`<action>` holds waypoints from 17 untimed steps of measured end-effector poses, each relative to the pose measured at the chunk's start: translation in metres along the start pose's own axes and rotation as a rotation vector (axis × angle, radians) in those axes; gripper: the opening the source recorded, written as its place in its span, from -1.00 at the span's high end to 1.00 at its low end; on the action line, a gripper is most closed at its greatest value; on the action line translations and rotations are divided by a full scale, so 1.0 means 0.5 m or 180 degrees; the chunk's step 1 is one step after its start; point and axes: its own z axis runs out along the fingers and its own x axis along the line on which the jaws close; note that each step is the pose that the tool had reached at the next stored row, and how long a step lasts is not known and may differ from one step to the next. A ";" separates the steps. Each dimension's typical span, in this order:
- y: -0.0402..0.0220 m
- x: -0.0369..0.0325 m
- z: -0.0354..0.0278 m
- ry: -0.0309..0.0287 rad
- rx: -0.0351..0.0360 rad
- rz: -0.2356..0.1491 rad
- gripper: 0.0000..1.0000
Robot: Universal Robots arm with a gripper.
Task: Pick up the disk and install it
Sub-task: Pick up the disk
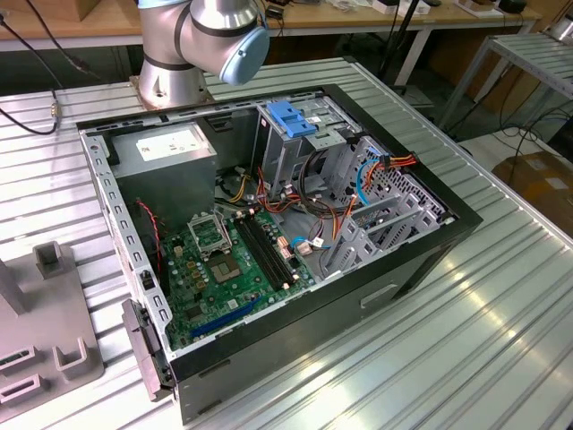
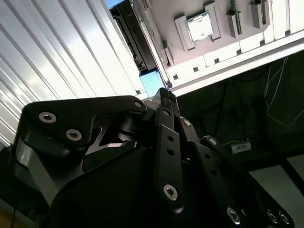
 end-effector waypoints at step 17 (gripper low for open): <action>0.000 0.000 0.002 0.0003 0.0055 -0.1001 0.79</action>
